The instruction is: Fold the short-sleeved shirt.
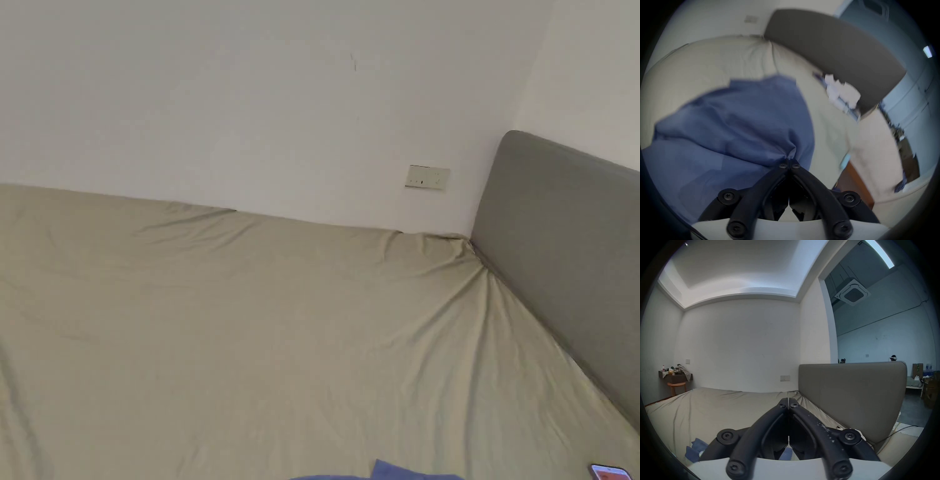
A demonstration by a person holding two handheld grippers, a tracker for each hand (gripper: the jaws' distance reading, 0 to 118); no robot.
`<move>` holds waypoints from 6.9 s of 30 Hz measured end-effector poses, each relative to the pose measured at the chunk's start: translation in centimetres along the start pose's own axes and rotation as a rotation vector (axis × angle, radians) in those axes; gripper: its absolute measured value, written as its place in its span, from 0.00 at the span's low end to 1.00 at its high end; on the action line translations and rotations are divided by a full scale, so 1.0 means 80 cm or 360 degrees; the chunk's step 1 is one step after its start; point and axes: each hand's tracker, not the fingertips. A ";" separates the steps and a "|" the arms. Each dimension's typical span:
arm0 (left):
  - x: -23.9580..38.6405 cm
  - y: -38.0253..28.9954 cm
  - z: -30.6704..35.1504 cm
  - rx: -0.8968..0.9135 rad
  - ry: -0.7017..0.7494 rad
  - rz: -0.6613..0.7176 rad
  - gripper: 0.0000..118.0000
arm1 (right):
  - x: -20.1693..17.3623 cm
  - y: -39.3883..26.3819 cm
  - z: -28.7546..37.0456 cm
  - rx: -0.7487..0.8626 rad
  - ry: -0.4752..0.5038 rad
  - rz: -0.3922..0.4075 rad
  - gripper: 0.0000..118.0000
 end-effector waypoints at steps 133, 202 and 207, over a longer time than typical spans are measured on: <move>-0.245 -0.256 0.352 0.0782 0.0874 0.1188 0.55 | -0.062 -0.276 -0.103 -0.1266 0.0207 -0.0108 0.60; -0.165 -0.196 0.402 0.1446 0.1054 0.1028 0.01 | -0.049 -0.146 -0.094 -0.0263 0.0537 -0.0593 0.03; -0.121 -0.226 0.428 0.1478 0.1107 0.0921 0.01 | -0.035 -0.113 -0.042 -0.0196 0.0552 -0.0573 0.03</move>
